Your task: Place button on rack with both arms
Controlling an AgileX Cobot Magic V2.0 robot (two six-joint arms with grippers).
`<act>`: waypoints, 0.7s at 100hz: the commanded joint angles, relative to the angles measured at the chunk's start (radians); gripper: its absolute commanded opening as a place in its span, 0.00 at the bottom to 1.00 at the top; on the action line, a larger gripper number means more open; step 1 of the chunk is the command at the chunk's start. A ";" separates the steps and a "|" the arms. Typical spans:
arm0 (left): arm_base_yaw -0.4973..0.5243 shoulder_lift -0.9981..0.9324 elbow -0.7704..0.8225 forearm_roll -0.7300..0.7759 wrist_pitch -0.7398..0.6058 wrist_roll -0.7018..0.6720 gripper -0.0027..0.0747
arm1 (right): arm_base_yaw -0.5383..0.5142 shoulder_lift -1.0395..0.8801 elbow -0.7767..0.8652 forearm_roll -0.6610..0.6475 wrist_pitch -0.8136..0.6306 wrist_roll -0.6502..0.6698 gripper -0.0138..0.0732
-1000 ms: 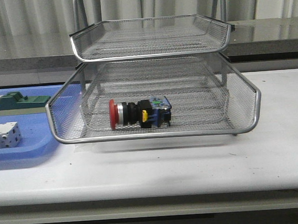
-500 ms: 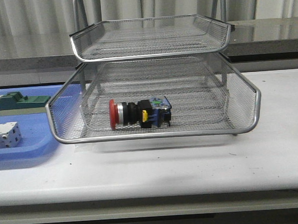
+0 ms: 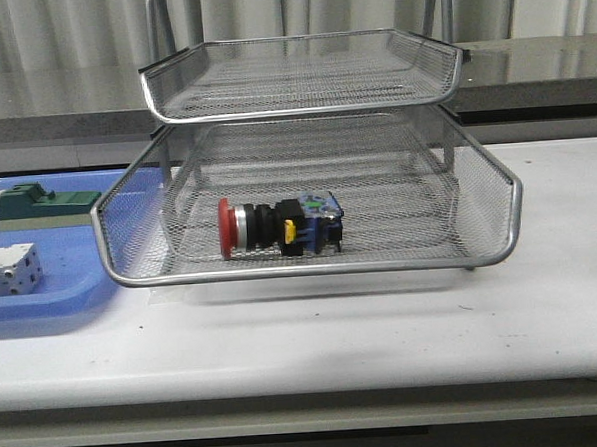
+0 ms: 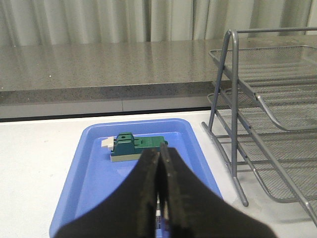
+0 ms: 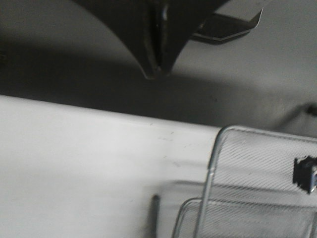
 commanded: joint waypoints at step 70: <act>0.002 0.007 -0.028 -0.013 -0.073 -0.010 0.01 | 0.531 0.512 -0.034 0.266 -0.495 -0.677 0.08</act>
